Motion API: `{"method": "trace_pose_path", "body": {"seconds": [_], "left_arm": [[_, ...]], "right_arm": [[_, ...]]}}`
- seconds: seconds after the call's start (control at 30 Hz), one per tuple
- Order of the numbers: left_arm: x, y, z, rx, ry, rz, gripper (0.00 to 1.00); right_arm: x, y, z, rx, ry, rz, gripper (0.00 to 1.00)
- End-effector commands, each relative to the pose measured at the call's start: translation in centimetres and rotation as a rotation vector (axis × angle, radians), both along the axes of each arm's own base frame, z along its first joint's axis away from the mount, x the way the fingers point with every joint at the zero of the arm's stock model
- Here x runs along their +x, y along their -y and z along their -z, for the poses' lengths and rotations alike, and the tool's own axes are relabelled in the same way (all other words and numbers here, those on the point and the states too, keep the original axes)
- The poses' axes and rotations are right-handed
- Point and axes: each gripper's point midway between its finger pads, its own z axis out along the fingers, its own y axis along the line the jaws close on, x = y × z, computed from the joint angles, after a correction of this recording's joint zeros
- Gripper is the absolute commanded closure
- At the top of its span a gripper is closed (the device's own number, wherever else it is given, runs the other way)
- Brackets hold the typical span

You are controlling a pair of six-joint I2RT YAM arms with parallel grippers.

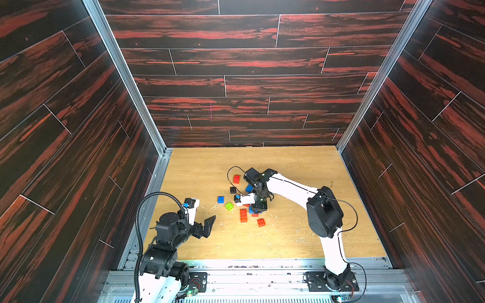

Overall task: Assemble the letter f with lego
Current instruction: Assemble the lego brick with the lego brick.

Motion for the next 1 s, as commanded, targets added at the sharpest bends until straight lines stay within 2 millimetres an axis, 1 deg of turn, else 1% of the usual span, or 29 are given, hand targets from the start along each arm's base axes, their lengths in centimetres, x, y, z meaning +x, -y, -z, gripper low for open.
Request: {"method": "trace_pose_path", "body": {"seconds": [0.0,0.2,0.53,0.77,0.9,0.97], "left_arm": [[-0.3,0.2,-0.1,0.005,0.006,0.017,0.0],[-0.3,0.2,-0.1,0.005,0.005,0.017,0.0],[-0.3,0.2,0.0,0.004,0.003,0.017,0.0],[-0.2,0.1,0.0,0.005,0.003,0.014,0.0],[-0.2,0.1,-0.1,0.005,0.005,0.012,0.0],[-0.2,0.1,-0.1,0.005,0.005,0.011,0.0]], "right_arm": [[-0.7,-0.2,0.7,-0.011,-0.04,0.001,0.79],[-1.0,0.1,1.2,-0.018,-0.05,0.001,0.81],[-2.2,1.4,3.5,-0.064,-0.057,0.009,0.82],[-2.4,1.1,3.2,-0.052,-0.062,0.005,0.82],[-2.0,0.7,2.6,-0.04,-0.054,0.005,0.81],[-1.7,0.4,2.2,-0.032,-0.047,0.006,0.78]]}}
